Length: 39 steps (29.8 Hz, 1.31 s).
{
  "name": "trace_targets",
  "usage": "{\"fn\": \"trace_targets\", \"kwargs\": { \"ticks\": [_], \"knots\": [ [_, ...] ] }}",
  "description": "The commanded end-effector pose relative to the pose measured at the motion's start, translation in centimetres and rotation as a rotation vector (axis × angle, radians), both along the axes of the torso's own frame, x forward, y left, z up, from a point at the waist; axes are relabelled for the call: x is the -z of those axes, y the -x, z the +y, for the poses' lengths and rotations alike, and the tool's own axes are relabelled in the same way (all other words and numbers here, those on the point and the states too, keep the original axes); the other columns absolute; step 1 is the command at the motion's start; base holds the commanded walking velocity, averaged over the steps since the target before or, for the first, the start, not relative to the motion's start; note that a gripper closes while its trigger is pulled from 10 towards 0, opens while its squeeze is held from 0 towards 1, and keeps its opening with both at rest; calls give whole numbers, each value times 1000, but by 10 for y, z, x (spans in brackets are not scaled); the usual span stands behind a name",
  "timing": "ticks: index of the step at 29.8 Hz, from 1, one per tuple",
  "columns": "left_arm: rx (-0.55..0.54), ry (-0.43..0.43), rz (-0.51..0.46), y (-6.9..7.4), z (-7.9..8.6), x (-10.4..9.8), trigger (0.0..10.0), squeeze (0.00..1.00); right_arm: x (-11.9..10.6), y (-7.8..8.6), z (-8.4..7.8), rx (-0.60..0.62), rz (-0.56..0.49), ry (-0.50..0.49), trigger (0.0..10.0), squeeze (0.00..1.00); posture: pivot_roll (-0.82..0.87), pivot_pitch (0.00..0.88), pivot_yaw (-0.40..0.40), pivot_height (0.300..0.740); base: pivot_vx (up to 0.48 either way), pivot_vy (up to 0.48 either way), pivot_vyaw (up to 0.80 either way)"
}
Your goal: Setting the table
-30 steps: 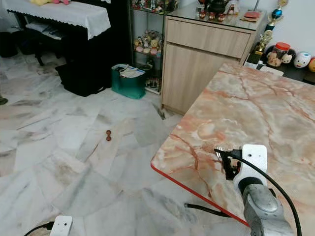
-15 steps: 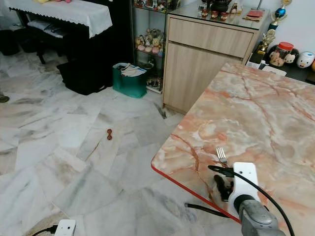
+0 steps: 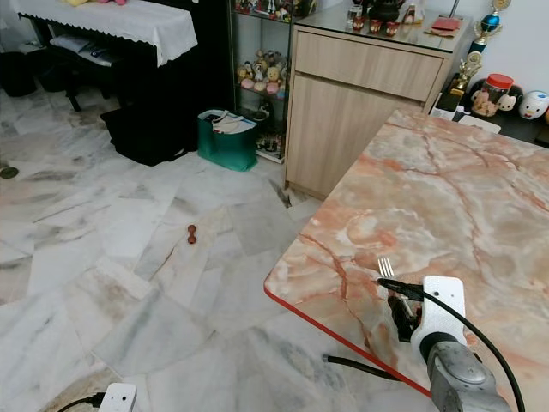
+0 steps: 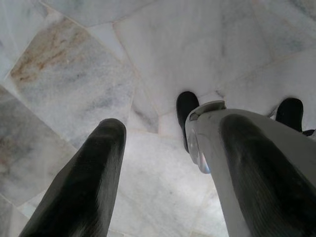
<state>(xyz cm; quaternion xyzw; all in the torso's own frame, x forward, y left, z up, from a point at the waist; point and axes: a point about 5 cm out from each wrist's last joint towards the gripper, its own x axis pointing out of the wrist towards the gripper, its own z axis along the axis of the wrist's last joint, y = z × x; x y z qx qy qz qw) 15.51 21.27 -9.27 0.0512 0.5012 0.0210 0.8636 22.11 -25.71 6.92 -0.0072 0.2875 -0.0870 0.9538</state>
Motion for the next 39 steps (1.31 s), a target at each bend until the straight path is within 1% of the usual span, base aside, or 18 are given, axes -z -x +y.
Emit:
{"fn": "trace_targets", "kwargs": {
  "ticks": [1, 5, 9, 16, 26, 30, 33, 34, 35, 36, 37, 38, 39],
  "knots": [
    [10, 0, 9, 0, -2, 1, 10000, 0, -1, -3, 0, -7, -18, -27, 10000, 0, 8, 0, -36, 740, 0, 0, 0],
    [5, 3, 6, 0, -2, 1, 10000, 0, 2, -6, 1, -22, -18, -35, 10000, 0, 8, 0, -36, 740, 0, 0, 0],
    [6, 3, 8, 0, -2, 1, 10000, 0, 2, -9, -2, -33, -26, -37, 10000, 0, 8, 0, -36, 740, 0, 0, 0],
    [6, 5, 9, 1, -3, 1, 10000, 0, 8, -9, -7, -50, -15, -33, 10000, 0, 9, 0, -35, 740, 0, 0, 0],
    [7, 7, 8, 0, -3, 1, 10000, 0, 13, -11, -9, -70, -13, -48, 10000, 0, 7, 0, -34, 740, 0, 0, 0],
    [7, 6, 9, 0, -3, 1, 10000, 0, 17, -12, -8, -69, -8, -55, 10000, 0, 11, 0, -35, 740, 0, 0, 0],
    [7, 6, 9, 1, -3, 1, 10000, 0, 22, -11, -4, -75, 2, -67, 10000, 0, 14, 0, -34, 740, 0, 0, 0],
    [8, 6, 10, 1, -3, 1, 10000, 0, 24, -10, -2, -82, 7, -72, 8745, 0, 14, 0, -34, 740, 0, 0, 0],
    [8, 6, 10, 1, -3, 1, 10000, 0, 25, -10, -1, -84, 8, -74, 8745, 0, 14, 0, -34, 740, 0, 0, 0],
    [8, 7, 11, 1, -3, 1, 10000, 0, 26, -10, 0, -88, 10, -76, 3255, 0, 13, 0, -32, 740, 0, 0, 0],
    [9, 7, 11, 1, -3, 1, 10000, 0, 27, -9, 0, -94, 14, -77, 314, 0, 13, 0, -32, 740, 0, 0, 0],
    [10, 7, 12, 1, -3, 1, 10000, 0, 28, -9, 1, -99, 16, -77, 314, 0, 13, 0, -32, 740, 0, 0, 0],
    [10, 7, 13, 1, -3, 1, 10000, 0, 29, -9, 2, -104, 17, -78, 0, 0, 13, 0, -32, 740, 0, 0, 0]
  ]
}}
